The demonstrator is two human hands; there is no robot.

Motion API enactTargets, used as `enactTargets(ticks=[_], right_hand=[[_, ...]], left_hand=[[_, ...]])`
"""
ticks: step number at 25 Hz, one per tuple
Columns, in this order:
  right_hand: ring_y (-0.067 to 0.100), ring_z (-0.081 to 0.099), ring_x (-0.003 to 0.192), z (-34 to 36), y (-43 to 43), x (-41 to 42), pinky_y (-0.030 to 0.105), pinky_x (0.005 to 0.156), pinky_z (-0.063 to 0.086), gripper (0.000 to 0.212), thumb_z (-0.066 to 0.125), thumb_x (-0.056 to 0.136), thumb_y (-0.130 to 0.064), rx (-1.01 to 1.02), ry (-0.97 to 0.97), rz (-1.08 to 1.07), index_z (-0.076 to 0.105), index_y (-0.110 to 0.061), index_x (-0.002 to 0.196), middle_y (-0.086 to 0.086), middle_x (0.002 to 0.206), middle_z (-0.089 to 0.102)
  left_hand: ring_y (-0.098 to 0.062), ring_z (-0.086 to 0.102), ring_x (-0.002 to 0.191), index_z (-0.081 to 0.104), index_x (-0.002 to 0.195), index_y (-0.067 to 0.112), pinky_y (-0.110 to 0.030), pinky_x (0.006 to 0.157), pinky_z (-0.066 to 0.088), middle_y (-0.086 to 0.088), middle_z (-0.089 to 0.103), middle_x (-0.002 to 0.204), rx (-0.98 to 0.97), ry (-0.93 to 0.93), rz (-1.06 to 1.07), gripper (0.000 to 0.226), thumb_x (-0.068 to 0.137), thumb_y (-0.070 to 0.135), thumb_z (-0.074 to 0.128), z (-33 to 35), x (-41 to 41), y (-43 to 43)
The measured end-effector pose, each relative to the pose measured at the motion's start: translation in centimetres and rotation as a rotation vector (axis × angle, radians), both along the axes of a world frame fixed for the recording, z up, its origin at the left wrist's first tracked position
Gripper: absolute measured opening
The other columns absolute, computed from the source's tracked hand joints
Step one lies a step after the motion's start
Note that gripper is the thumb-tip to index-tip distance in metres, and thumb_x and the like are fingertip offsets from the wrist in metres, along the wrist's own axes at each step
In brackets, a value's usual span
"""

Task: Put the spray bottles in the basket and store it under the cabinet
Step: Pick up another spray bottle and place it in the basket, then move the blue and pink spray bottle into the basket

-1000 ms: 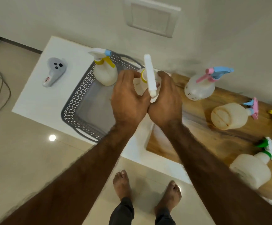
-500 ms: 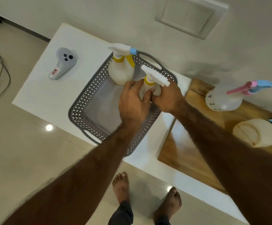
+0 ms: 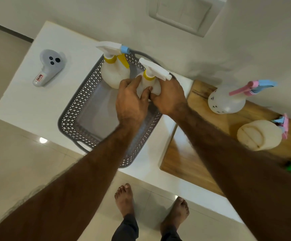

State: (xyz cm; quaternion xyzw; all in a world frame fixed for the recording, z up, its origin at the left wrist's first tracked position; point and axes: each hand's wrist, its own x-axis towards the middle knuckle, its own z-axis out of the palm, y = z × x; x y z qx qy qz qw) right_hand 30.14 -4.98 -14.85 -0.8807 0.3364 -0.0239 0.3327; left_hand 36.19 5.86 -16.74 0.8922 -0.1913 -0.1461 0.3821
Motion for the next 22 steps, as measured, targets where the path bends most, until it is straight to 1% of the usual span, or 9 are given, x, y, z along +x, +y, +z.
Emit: enactTargets(ticks=[3, 5, 7, 10, 12, 15, 18, 20, 22], right_hand=[[0.028, 0.059, 0.122, 0.6, 0.2, -1.5, 0.038, 0.101, 0.050, 0.059, 0.075, 0.083, -0.024, -0.016, -0.034, -0.001, 0.051, -0.015, 0.137, 0.006, 0.134, 0.062], [0.024, 0.061, 0.120, 1.0, 0.0, -3.0, 0.038, 0.100, 0.051, 0.055, 0.074, 0.084, -0.024, -0.026, -0.059, -0.020, 0.053, -0.017, 0.135, 0.003, 0.133, 0.063], [0.022, 0.063, 0.116, 1.1, -0.2, -4.9, 0.037, 0.097, 0.053, 0.047, 0.072, 0.086, -0.025, -0.076, -0.101, -0.073, 0.059, -0.016, 0.131, 0.002, 0.129, 0.066], [0.020, 0.066, 0.107, 1.1, -0.2, -8.4, 0.033, 0.089, 0.054, 0.036, 0.066, 0.089, -0.026, -0.176, -0.161, -0.142, 0.067, -0.013, 0.122, 0.002, 0.120, 0.070], [0.018, 0.067, 0.099, 1.4, -0.5, -10.9, 0.032, 0.082, 0.055, 0.028, 0.062, 0.090, -0.023, -0.182, -0.152, -0.210, 0.070, -0.014, 0.115, 0.000, 0.113, 0.071], [0.019, 0.066, 0.090, 2.2, -2.0, -15.6, 0.030, 0.074, 0.053, 0.018, 0.064, 0.089, -0.024, -0.183, -0.135, -0.383, 0.072, -0.014, 0.103, 0.001, 0.102, 0.072], [0.020, 0.066, 0.090, 3.2, -4.2, -19.7, 0.033, 0.075, 0.054, 0.019, 0.069, 0.087, -0.026, -0.232, -0.142, -0.516, 0.071, -0.014, 0.101, 0.002, 0.099, 0.071], [0.020, 0.065, 0.095, 3.7, -6.2, -21.0, 0.035, 0.080, 0.054, 0.024, 0.071, 0.085, -0.024, -0.263, -0.122, -0.535, 0.069, -0.015, 0.106, 0.002, 0.104, 0.070], [0.022, 0.064, 0.102, 3.9, -8.3, -21.6, 0.035, 0.086, 0.052, 0.036, 0.074, 0.082, -0.027, -0.205, -0.025, -0.514, 0.066, -0.016, 0.116, 0.004, 0.112, 0.067]], left_hand=[[-0.028, 0.062, 0.123, 0.059, 0.146, 0.015, -0.047, 0.101, 0.056, -0.011, 0.060, 0.138, -0.041, 0.021, 0.039, 0.055, 0.097, 0.037, 0.070, -0.2, -1.0, 0.6], [-0.029, 0.059, 0.125, 0.060, 0.141, 0.010, -0.037, 0.103, 0.052, -0.014, 0.060, 0.134, -0.089, -0.042, 0.068, 0.053, 0.095, 0.035, 0.070, 0.0, -2.9, 1.2], [-0.030, 0.059, 0.119, 0.064, 0.129, 0.006, -0.028, 0.097, 0.044, -0.015, 0.060, 0.126, -0.103, -0.160, 0.083, 0.044, 0.095, 0.034, 0.072, 0.6, -5.5, 1.3], [-0.026, 0.062, 0.103, 0.066, 0.112, 0.006, -0.034, 0.088, 0.052, -0.012, 0.065, 0.112, -0.175, -0.287, -0.015, 0.027, 0.097, 0.028, 0.072, 1.4, -9.5, 0.2], [-0.019, 0.063, 0.100, 0.067, 0.115, 0.009, -0.039, 0.084, 0.058, -0.007, 0.067, 0.112, -0.225, -0.241, -0.121, 0.020, 0.100, 0.021, 0.070, 1.7, -11.8, -1.3], [-0.014, 0.065, 0.111, 0.065, 0.127, 0.014, -0.040, 0.088, 0.063, -0.001, 0.066, 0.126, -0.229, -0.070, -0.212, 0.028, 0.101, 0.026, 0.068, 2.5, -14.7, -3.8], [-0.016, 0.063, 0.123, 0.060, 0.135, 0.019, -0.046, 0.095, 0.063, 0.003, 0.062, 0.136, -0.223, 0.056, -0.276, 0.043, 0.096, 0.029, 0.074, 2.8, -16.7, -6.2], [-0.017, 0.060, 0.128, 0.056, 0.141, 0.021, -0.043, 0.102, 0.060, 0.005, 0.059, 0.141, -0.171, 0.093, -0.307, 0.057, 0.090, 0.028, 0.080, 2.2, -16.8, -7.5], [-0.015, 0.058, 0.128, 0.053, 0.144, 0.020, -0.037, 0.104, 0.056, 0.007, 0.058, 0.140, -0.152, 0.115, -0.363, 0.066, 0.086, 0.023, 0.084, 1.5, -16.6, -9.2]])
